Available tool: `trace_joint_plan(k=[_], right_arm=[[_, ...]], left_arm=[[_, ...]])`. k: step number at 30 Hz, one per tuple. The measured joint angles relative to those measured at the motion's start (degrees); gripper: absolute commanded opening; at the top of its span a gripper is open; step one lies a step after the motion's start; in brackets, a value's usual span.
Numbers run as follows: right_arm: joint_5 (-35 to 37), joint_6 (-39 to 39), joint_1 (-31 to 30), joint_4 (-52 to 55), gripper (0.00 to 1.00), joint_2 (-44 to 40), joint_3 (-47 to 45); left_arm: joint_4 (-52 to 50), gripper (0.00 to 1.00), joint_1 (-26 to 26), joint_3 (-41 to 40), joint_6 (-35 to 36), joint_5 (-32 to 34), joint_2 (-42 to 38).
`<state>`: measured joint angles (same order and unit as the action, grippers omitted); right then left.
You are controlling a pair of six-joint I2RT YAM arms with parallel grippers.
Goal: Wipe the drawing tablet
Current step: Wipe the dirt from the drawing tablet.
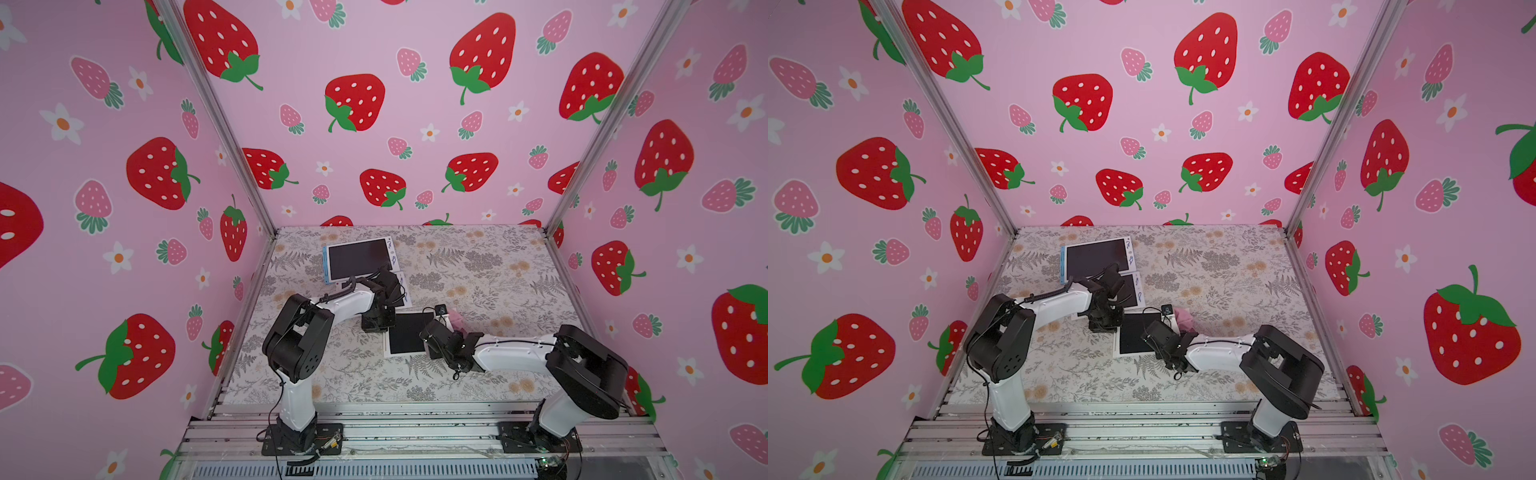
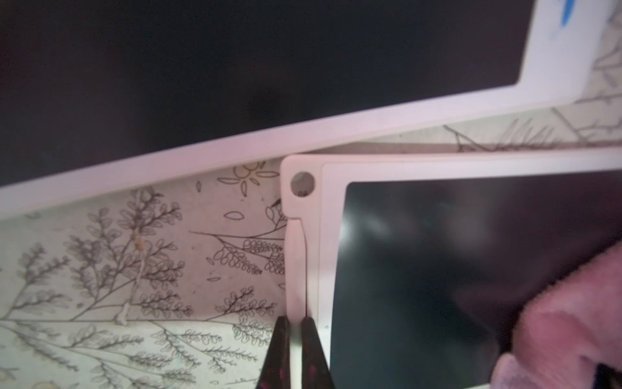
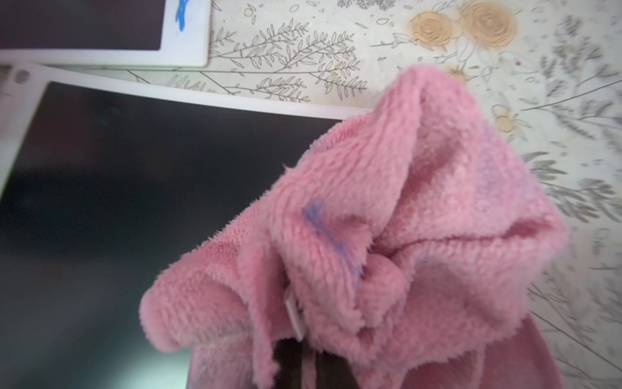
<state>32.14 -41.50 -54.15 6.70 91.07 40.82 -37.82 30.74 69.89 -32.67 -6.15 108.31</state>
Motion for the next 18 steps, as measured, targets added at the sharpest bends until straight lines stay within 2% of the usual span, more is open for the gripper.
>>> trace_joint_plan(k=[5,7,10,12,14,18], right_arm=[[-3.48,-1.42,8.63,-1.66,0.0,-7.82,-7.39],[-3.39,-1.84,7.65,-1.27,0.0,-8.13,-7.5],[-2.08,-1.81,2.29,0.0,0.0,-4.81,-4.37],[-1.9,-2.1,0.85,0.37,0.0,-3.08,-2.45],[-2.16,-2.75,1.7,0.37,0.0,-3.54,-2.91],[-4.55,-3.28,8.15,-0.44,0.0,-9.81,-8.44]], left_arm=[[0.28,0.02,0.0,-0.31,0.0,-0.02,-0.17],[0.28,0.02,0.0,-0.31,0.0,-0.02,-0.2],[0.28,0.02,0.0,-0.31,0.15,0.0,-0.2],[0.26,0.02,0.0,-0.31,0.22,0.0,-0.2],[0.28,0.02,0.0,-0.31,0.33,0.0,-0.2],[0.31,0.02,0.0,-0.31,0.26,-0.02,-0.2]])
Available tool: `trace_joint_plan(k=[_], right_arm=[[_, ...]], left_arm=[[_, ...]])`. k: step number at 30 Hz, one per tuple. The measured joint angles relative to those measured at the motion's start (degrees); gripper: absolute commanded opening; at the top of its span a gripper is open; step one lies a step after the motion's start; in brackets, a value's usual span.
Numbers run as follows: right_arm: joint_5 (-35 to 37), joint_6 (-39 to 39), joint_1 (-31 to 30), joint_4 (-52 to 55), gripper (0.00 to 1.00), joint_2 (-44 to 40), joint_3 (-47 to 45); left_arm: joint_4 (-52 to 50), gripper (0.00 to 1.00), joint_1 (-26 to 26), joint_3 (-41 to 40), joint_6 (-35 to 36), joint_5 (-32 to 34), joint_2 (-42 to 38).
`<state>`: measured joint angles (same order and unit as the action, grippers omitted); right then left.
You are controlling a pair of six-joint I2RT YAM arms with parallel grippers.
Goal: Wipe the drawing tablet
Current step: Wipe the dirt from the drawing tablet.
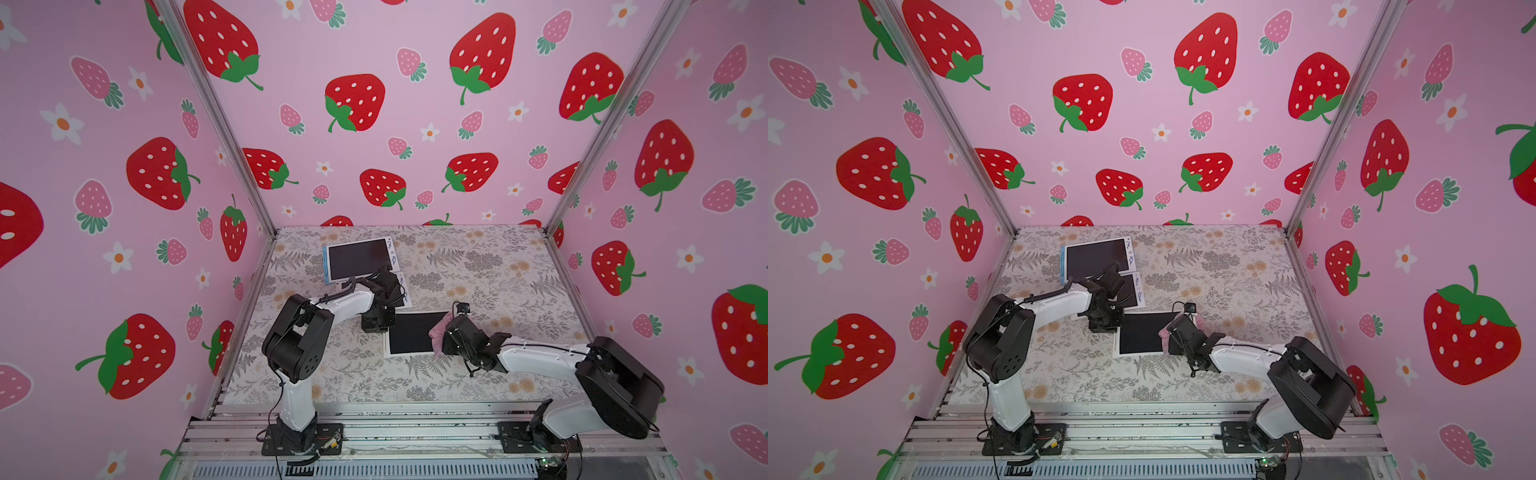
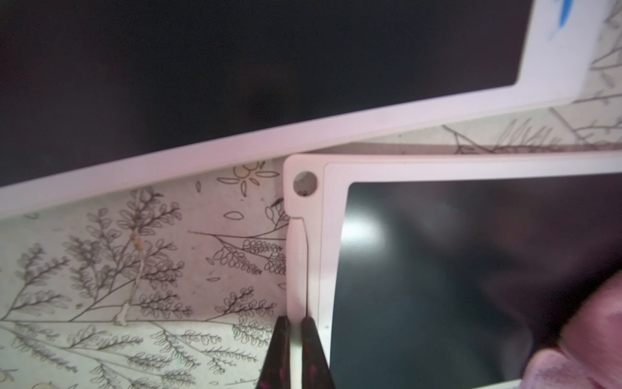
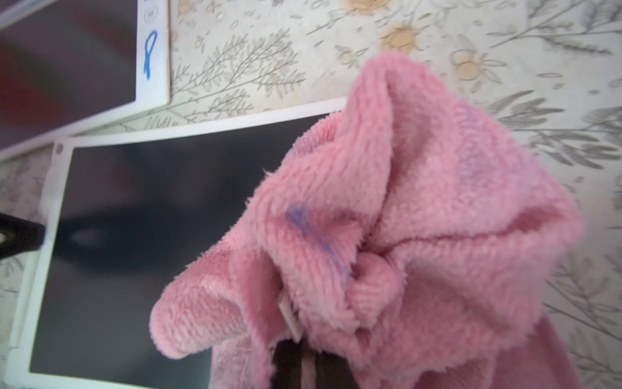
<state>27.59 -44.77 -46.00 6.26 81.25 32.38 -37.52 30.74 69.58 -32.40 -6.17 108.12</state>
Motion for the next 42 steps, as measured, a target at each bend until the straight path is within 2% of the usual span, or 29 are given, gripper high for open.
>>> trace_joint_plan(k=[2,5,7,9,14,19,23,30,38,42], right_arm=[[-0.31,0.17,-0.04,0.72,0.0,-1.73,-0.92],[0.33,0.46,-6.75,2.43,0.0,0.55,1.49],[0.59,0.0,-11.85,4.15,0.0,4.94,5.68],[0.81,-0.2,-14.12,4.02,0.0,8.15,8.59],[0.11,0.48,-14.34,5.62,0.0,9.51,11.34],[-1.51,0.61,-15.74,7.43,0.0,16.61,19.96],[-2.47,0.57,-15.89,8.13,0.0,18.36,22.6],[-2.69,-1.01,-14.82,8.11,0.0,17.75,21.18],[-1.77,-5.18,-7.74,6.38,0.0,6.88,8.24],[-0.96,-4.83,-7.93,5.33,0.0,4.96,6.38]], left_arm=[[0.02,0.02,0.0,0.0,-0.02,-0.02,0.0],[0.07,0.02,0.0,-0.04,-0.13,-0.04,0.0],[0.07,0.02,0.02,-0.04,-0.13,-0.04,0.0],[0.09,0.02,0.02,-0.04,-0.15,-0.07,0.0],[0.2,0.02,0.02,-0.15,-0.15,-0.09,0.0],[0.24,0.02,0.02,-0.22,-0.15,-0.09,0.0],[0.24,0.02,0.02,-0.22,-0.15,-0.07,0.04],[0.24,0.02,0.02,-0.22,-0.17,-0.07,0.04],[0.22,0.02,0.02,-0.22,-0.35,-0.07,0.15],[0.39,0.0,0.02,-0.39,-0.37,-0.22,0.15]])
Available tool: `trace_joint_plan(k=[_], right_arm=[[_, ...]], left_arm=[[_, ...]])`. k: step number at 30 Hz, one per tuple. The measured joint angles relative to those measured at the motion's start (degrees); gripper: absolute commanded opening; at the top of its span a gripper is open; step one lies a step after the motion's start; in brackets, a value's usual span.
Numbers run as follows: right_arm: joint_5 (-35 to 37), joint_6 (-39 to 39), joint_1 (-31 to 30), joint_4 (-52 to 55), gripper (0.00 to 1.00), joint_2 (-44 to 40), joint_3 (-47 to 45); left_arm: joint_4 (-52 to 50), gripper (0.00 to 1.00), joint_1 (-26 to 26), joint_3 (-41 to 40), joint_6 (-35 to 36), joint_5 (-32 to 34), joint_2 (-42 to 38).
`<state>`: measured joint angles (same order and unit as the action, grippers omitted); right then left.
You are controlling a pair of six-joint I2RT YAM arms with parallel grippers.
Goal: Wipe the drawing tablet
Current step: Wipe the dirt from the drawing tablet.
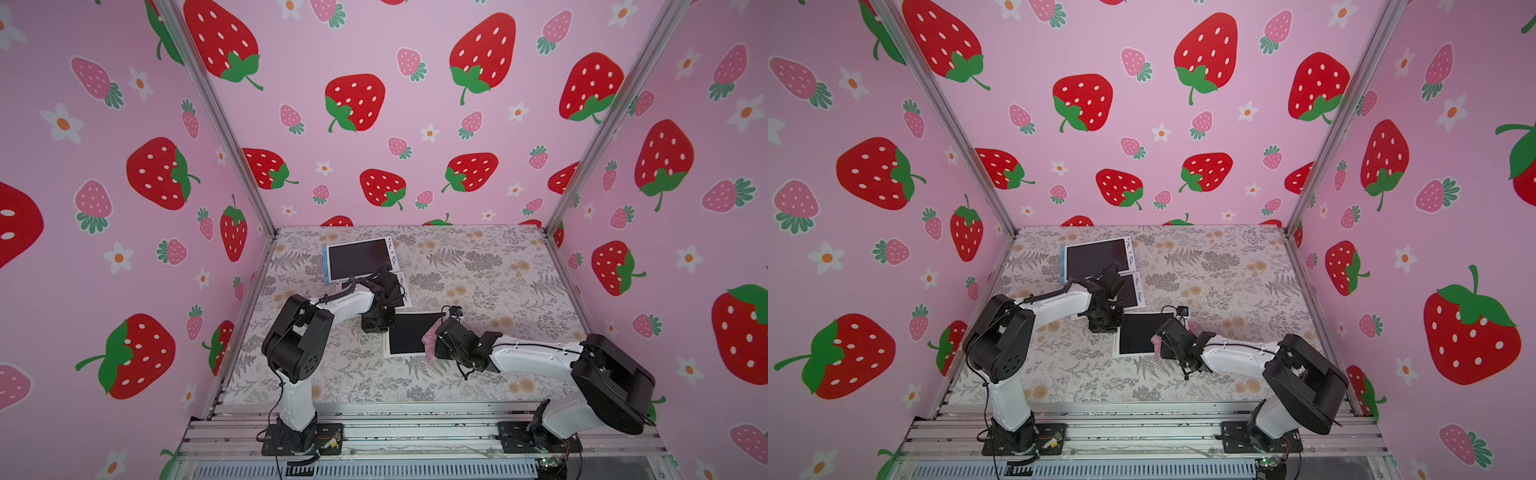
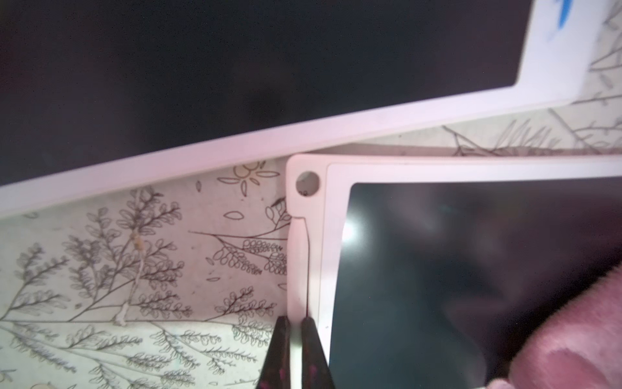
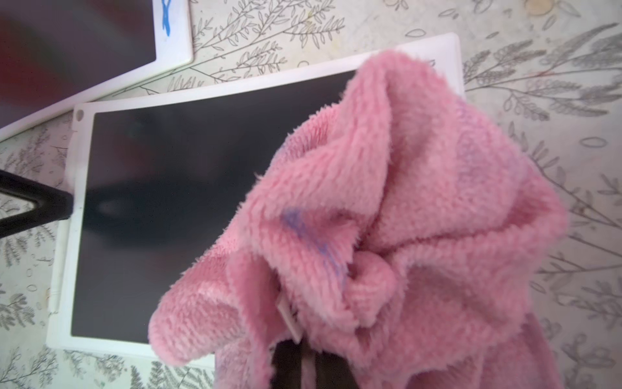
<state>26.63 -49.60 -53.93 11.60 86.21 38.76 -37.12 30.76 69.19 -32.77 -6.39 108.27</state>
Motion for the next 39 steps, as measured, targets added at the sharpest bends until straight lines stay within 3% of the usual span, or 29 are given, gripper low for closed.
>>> trace_joint_plan(k=[4,8,17,20,26,29,35,39], right_arm=[[-0.11,4.17,-4.22,-3.28,0.0,6.97,6.1],[-0.44,7.26,-4.44,-8.81,0.0,15.13,12.94],[-3.06,8.72,11.85,-16.83,0.0,9.14,3.15],[-2.38,10.78,8.35,-16.74,0.0,11.76,6.21],[-2.49,10.71,-0.85,-14.99,0.0,24.61,23.02],[-3.8,8.72,0.74,-15.58,0.0,24.02,20.98],[-3.72,8.74,9.81,-17.79,0.0,14.08,8.24],[-1.95,10.27,5.92,-16.85,0.0,15.85,10.69]], left_arm=[[0.52,0.0,-0.13,-0.66,0.0,-0.42,-0.15],[1.18,0.0,-0.28,-1.27,0.02,-0.81,-0.48],[2.38,0.0,-0.66,-2.23,0.44,-1.88,-0.98],[3.06,0.0,-0.98,-2.78,0.66,-2.71,-1.27],[5.18,0.0,-1.68,-4.63,1.09,-4.44,-2.23],[6.8,0.0,-1.97,-5.64,1.05,-5.68,-2.64],[14.8,0.0,-1.4,-7.13,0.9,-13.49,-1.64],[16.7,0.0,-1.49,-7.5,0.85,-16.31,-1.16]])
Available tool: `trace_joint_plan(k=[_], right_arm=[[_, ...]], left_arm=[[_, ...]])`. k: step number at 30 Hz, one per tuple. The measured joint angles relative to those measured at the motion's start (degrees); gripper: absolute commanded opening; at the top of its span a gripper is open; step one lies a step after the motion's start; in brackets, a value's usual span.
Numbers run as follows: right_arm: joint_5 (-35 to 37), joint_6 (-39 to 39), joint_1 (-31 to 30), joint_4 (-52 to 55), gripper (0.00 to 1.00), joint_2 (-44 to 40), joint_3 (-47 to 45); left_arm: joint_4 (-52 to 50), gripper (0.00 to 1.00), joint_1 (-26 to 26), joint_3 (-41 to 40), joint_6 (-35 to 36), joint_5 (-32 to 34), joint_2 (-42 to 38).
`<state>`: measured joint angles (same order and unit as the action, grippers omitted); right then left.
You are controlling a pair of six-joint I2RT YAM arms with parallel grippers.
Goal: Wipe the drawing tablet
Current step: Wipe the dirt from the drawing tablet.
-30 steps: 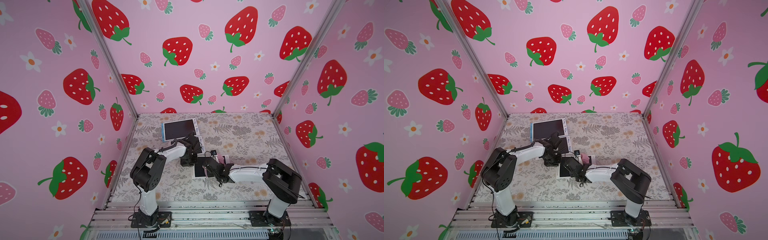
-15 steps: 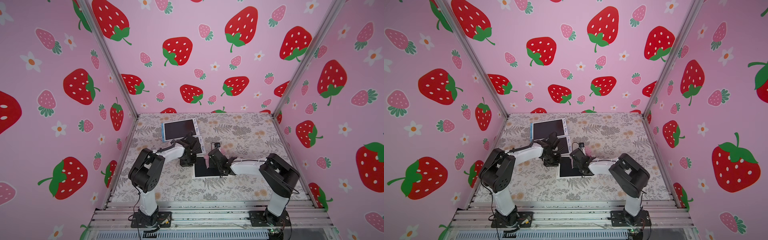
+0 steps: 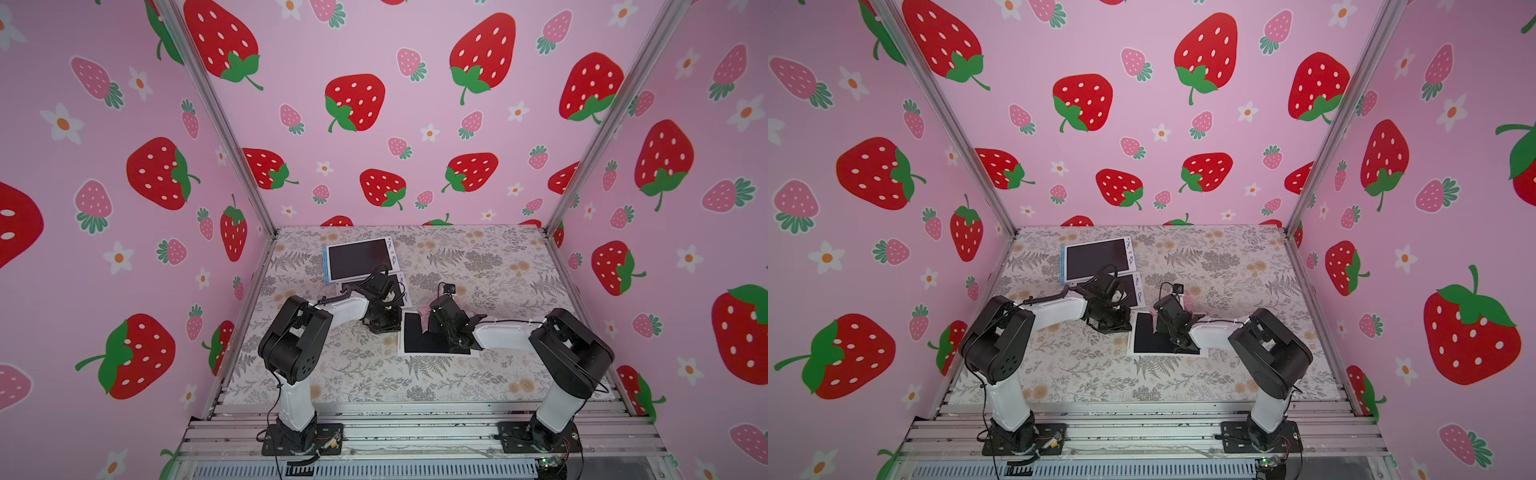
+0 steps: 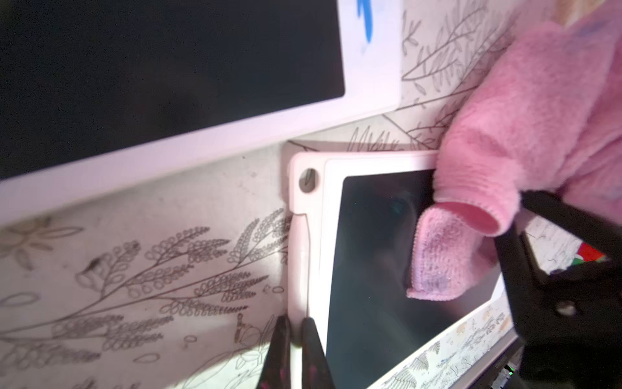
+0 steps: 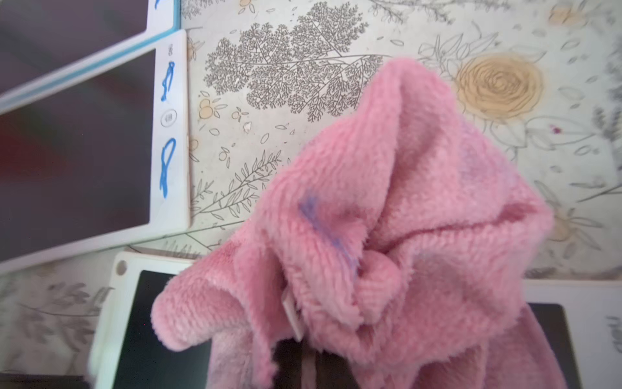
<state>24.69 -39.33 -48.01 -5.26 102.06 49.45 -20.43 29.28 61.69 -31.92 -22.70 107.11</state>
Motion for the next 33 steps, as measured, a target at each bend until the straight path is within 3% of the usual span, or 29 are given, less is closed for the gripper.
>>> trace_joint_plan(k=[5,13,20,29,33], right_arm=[[0.39,-1.27,-5.09,0.76,0.0,7.13,9.11],[-1.29,-1.88,2.36,-1.4,0.0,0.9,0.9],[-0.63,0.52,-5.18,-0.52,0.0,9.01,11.72],[-0.26,1.6,2.73,-2.21,0.0,-4.35,-6.01],[0.59,1.68,-3.34,-1.55,0.0,-2.19,-3.3]], left_arm=[[-0.24,0.0,-0.2,0.2,0.0,-0.5,0.46],[0.13,0.0,-0.11,0.57,-1.14,-1.75,1.07],[-0.39,0.0,-0.2,0.98,-1.73,-2.25,1.36],[-1.51,0.0,-0.07,1.79,-2.62,-1.79,1.75],[-1.75,0.0,0.09,1.99,-2.89,-1.44,1.77]])
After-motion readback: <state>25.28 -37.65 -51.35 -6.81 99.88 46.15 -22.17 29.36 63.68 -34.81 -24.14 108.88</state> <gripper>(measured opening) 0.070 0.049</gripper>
